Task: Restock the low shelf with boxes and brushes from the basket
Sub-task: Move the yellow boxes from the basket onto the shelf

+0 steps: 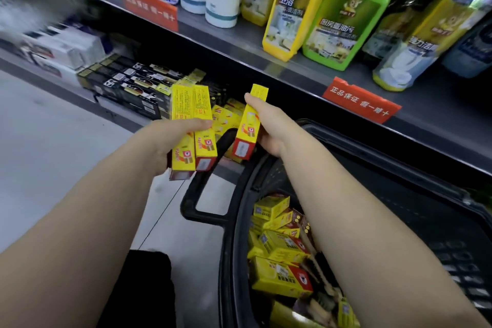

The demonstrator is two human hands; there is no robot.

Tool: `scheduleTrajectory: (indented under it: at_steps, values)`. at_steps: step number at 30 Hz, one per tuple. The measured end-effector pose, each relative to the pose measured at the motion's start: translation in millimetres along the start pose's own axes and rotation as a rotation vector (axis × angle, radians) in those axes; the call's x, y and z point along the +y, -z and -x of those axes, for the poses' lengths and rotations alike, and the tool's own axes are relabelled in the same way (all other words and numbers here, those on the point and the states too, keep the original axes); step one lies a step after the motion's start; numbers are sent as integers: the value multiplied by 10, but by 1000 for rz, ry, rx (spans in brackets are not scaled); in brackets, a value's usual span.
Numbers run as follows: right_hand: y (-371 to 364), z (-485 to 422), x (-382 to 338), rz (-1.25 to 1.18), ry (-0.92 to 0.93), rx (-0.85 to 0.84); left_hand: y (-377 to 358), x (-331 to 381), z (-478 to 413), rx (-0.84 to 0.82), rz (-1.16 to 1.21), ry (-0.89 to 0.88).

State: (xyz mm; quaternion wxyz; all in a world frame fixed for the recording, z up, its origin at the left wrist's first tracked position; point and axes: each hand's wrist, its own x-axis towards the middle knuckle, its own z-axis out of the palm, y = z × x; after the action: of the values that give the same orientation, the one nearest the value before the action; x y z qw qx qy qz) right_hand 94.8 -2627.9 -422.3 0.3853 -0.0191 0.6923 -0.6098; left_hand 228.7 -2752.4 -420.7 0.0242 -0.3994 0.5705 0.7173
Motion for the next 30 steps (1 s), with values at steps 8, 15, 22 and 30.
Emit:
scheduleTrajectory:
  at_steps: [8, 15, 22, 30]
  values:
    - [373, 13, -36, 38, -157, 47, -264, -90, 68, -214, 1, 142]
    - [809, -11, -13, 154, -271, 127, -697, -261, 163, -283, 66, 169]
    - [753, -302, -1, 67, -244, 223, -566, -101, -166, 11, -225, -50]
    - [736, -750, -12, 110, -135, 385, -220, -61, -836, 92, -230, 27]
